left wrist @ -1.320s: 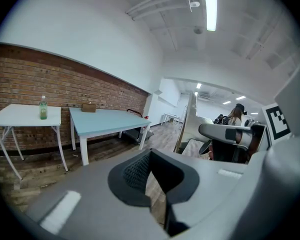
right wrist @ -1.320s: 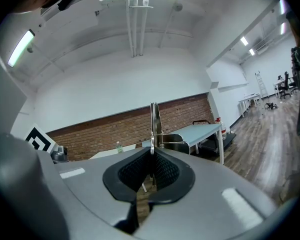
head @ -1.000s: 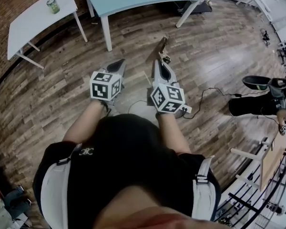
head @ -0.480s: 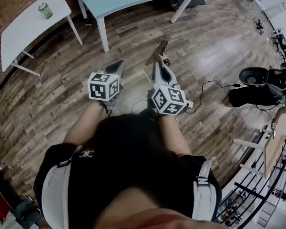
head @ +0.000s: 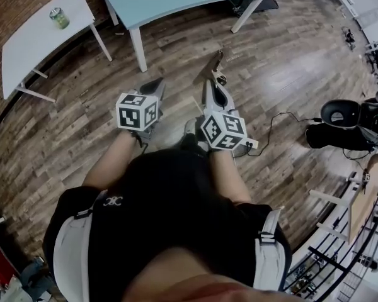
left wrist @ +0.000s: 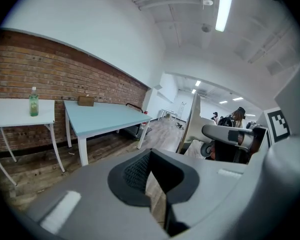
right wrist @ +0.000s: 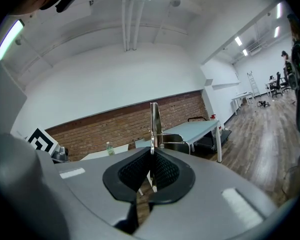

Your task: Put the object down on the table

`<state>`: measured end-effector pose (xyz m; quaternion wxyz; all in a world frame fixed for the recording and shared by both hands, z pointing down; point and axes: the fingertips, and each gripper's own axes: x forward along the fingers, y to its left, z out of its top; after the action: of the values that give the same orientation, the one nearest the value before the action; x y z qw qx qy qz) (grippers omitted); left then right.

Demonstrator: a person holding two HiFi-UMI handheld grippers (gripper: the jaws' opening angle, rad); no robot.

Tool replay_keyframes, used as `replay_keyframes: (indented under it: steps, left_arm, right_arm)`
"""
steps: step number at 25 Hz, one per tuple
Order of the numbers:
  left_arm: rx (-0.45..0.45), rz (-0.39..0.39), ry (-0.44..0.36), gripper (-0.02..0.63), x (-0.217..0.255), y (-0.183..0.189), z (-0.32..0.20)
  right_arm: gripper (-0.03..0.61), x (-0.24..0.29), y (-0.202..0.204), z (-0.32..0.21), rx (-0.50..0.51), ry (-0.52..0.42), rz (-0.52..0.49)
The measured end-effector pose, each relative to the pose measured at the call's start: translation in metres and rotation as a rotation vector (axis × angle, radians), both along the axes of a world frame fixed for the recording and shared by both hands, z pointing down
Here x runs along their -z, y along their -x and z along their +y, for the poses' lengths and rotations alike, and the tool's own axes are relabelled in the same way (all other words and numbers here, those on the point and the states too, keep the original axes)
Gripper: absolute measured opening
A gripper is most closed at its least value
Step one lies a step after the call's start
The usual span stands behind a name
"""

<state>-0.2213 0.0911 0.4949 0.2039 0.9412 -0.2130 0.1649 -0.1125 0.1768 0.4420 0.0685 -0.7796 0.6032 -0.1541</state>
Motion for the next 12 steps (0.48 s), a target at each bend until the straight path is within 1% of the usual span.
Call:
replay_keyframes:
  steps: [6,12]
  left_arm:
    - [0.017,-0.013,-0.016,-0.002,0.005,-0.04,-0.033]
    - [0.025,-0.022,-0.012,-0.002,0.01,-0.097,-0.056]
  right_arm:
    - [0.017,0.007,-0.039,-0.038,0.03,-0.008,-0.009]
    - [0.017,0.009,-0.094,-0.061,0.041,-0.004,-0.022]
